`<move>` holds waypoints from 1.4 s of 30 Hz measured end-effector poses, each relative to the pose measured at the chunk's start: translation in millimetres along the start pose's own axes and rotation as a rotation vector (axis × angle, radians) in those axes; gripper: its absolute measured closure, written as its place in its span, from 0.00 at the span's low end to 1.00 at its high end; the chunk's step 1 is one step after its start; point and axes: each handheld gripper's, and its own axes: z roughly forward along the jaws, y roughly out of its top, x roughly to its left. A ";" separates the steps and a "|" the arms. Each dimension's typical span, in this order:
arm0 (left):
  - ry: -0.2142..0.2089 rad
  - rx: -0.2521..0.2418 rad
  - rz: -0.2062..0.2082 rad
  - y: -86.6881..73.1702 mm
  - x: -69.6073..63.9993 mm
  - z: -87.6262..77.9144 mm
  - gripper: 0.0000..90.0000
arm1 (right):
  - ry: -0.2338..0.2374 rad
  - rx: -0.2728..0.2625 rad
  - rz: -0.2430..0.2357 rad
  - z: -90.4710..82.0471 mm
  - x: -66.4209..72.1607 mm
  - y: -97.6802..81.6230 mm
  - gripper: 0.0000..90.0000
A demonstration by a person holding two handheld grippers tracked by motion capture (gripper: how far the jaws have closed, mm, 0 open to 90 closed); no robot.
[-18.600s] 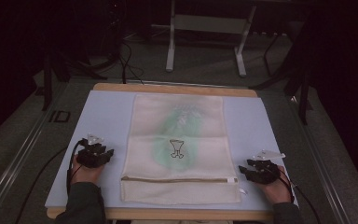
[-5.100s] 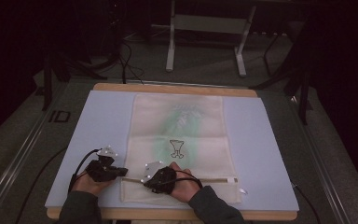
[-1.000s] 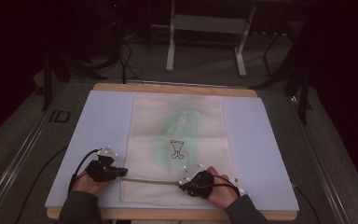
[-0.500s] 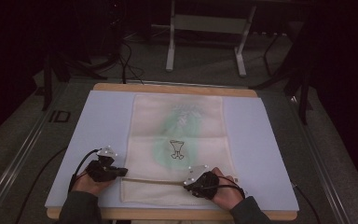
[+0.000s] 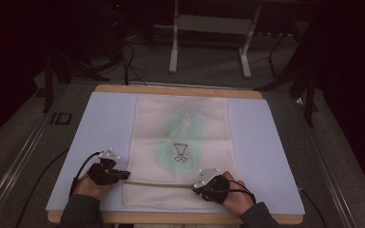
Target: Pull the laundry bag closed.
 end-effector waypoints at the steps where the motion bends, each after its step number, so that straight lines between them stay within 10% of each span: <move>1: 0.000 0.000 0.000 0.0 0.0 0.0 1.00 | -0.005 0.000 0.003 -1.0 -0.8 -2.4 0.92; 42: 0.000 0.000 -0.001 0.0 0.1 0.0 1.00 | -0.027 0.011 0.063 -19.6 -13.0 -34.1 0.92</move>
